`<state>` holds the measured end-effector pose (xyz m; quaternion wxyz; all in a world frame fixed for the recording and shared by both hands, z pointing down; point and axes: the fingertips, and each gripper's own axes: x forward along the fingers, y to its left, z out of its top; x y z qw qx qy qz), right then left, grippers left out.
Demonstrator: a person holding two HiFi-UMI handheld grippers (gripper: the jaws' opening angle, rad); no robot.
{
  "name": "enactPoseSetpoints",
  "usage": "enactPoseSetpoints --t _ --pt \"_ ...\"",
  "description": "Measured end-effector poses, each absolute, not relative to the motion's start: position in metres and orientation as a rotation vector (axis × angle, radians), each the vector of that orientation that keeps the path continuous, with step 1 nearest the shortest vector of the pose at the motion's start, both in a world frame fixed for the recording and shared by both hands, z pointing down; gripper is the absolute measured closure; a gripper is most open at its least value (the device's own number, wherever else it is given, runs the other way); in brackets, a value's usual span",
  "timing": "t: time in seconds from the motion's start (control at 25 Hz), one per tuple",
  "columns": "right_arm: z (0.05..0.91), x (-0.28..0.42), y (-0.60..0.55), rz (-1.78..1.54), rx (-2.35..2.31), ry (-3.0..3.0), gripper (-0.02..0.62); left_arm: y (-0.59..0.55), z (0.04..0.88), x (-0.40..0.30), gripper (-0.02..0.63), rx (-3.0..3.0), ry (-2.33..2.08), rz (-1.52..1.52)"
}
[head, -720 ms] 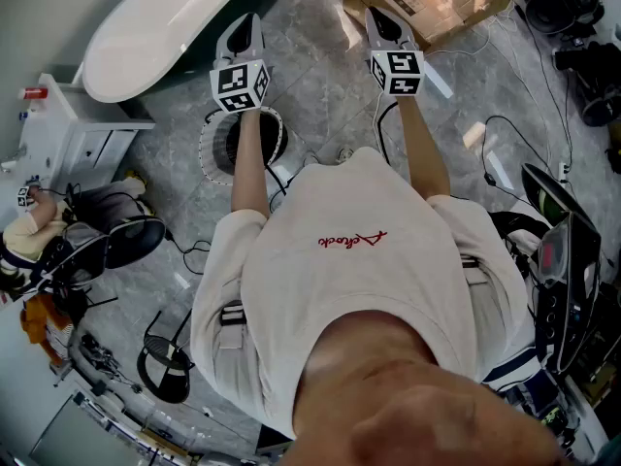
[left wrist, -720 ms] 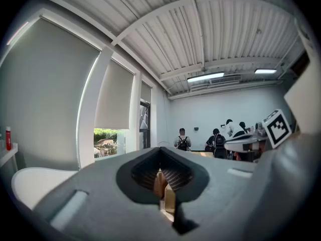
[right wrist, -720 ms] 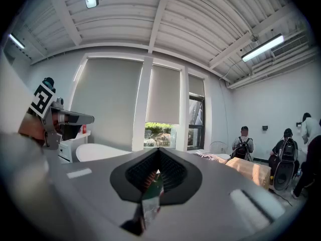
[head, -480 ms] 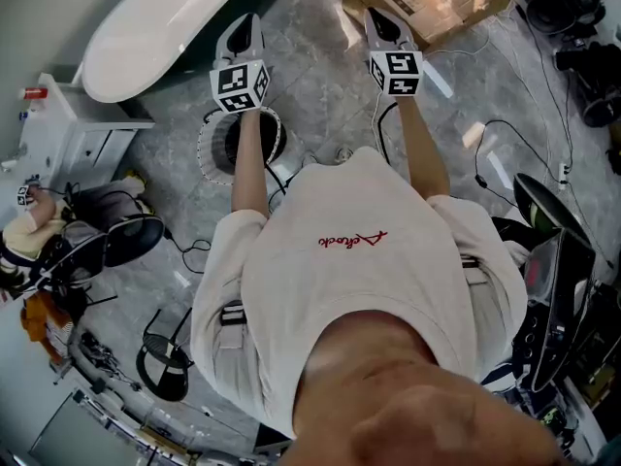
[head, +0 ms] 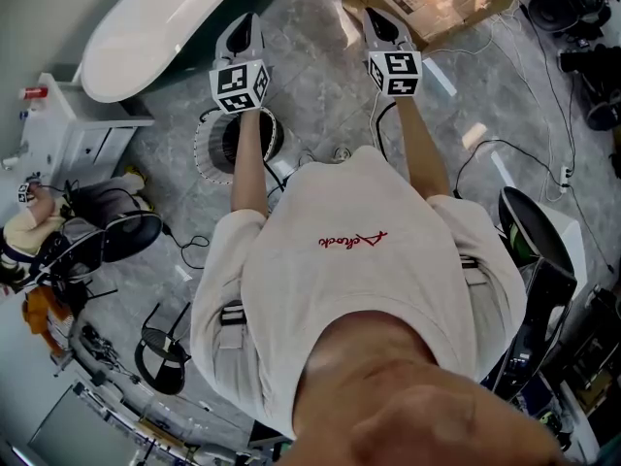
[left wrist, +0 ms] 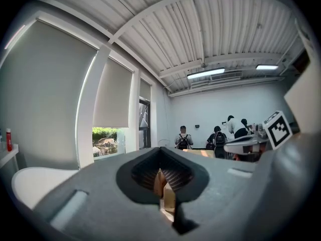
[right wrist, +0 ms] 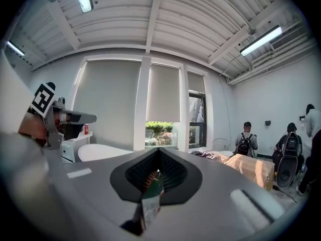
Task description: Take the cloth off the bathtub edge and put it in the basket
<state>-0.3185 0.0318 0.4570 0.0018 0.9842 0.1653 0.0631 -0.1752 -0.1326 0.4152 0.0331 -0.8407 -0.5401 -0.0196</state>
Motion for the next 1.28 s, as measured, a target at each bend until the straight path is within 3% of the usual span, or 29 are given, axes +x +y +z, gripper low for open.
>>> enactPoseSetpoints --t 0.76,1.28 --pt "0.473 -0.291 0.09 0.204 3.079 0.441 0.589 -0.076 0.441 -0.161 0.604 -2.612 -1.63 -0.09" --pt "0.479 -0.208 0.149 0.224 3.054 0.454 0.589 -0.011 0.452 -0.076 0.606 -2.617 -1.663 -0.095"
